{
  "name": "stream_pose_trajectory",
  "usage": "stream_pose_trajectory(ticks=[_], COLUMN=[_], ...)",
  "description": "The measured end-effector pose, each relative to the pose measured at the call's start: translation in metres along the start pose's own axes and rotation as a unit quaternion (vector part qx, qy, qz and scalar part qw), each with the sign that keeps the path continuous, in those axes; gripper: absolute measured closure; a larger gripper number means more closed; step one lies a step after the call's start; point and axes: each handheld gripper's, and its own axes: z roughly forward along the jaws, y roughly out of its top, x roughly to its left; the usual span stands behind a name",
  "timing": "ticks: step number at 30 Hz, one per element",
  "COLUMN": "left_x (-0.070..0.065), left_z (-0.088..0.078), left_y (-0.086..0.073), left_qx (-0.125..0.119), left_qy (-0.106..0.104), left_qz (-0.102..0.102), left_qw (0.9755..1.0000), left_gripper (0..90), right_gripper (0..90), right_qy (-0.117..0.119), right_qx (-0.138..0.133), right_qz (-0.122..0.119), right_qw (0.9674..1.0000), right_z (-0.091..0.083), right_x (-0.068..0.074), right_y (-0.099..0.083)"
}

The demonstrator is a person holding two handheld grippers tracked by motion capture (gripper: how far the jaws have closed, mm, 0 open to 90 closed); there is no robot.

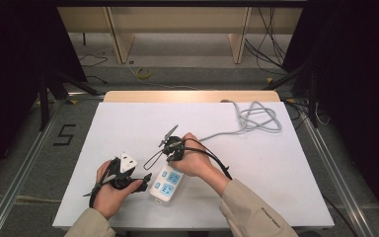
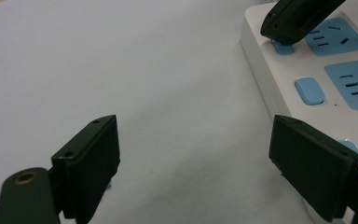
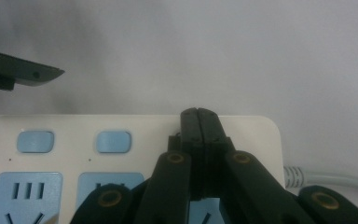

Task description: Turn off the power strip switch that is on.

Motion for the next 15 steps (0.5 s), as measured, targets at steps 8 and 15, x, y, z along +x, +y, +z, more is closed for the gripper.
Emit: stream_pose_trajectory(ticks=[8,15], left_x=[0.0002,0.0002], left_z=[0.0005,0.0006], left_y=[0.0000,0.0000], left_qx=[0.000,0.000], left_qy=[0.000,-0.001], left_qz=[0.001,0.001], left_qw=[1.0000,1.0000], left_gripper=[15.7,15.7], right_gripper=[90.0,90.0], right_qy=[-0.003,-0.001], right_qx=[-0.001,-0.002], right_qz=[-0.001,0.002], right_qw=[1.0000,1.0000], right_z=[-0.0001,-0.0001], right_x=[0.0007,0.0003], right_y=[-0.0002,-0.0002])
